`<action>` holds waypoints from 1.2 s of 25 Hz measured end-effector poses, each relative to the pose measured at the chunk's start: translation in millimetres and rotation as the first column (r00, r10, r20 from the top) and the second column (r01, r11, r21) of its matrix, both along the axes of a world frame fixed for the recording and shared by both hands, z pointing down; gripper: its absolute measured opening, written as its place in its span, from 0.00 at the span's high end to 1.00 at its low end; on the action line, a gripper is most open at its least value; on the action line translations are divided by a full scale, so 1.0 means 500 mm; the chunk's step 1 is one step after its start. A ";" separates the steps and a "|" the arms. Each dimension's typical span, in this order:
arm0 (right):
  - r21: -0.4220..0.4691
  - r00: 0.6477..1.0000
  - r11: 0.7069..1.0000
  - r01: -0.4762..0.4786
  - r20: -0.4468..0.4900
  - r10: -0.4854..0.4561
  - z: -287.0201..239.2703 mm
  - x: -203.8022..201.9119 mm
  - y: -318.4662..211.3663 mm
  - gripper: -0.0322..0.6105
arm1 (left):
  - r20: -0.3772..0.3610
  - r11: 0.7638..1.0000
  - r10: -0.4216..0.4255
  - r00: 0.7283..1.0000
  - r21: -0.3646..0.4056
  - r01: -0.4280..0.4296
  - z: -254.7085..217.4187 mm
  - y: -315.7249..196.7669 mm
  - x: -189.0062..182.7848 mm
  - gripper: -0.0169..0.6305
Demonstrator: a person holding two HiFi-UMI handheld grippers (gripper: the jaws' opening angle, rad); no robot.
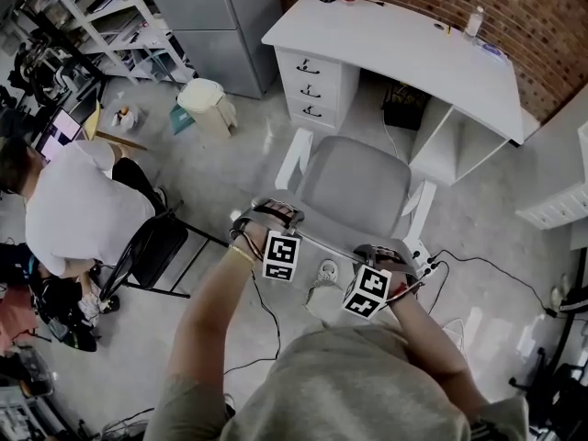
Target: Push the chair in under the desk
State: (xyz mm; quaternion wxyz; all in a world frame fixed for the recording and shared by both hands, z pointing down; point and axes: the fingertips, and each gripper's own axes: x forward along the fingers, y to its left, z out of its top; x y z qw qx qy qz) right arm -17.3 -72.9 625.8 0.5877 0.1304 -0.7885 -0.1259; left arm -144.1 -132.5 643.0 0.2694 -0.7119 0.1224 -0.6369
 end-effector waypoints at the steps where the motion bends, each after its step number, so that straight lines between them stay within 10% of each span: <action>1: 0.002 1.000 1.000 -0.001 -0.001 0.001 0.000 0.001 -0.007 0.93 | 0.000 1.000 0.002 1.000 0.000 -0.002 -0.001 -0.008 0.001 0.93; 30: 0.003 1.000 1.000 0.001 -0.010 -0.001 0.007 0.049 -0.237 0.93 | -0.005 1.000 0.005 1.000 -0.020 -0.005 0.007 -0.230 0.050 0.94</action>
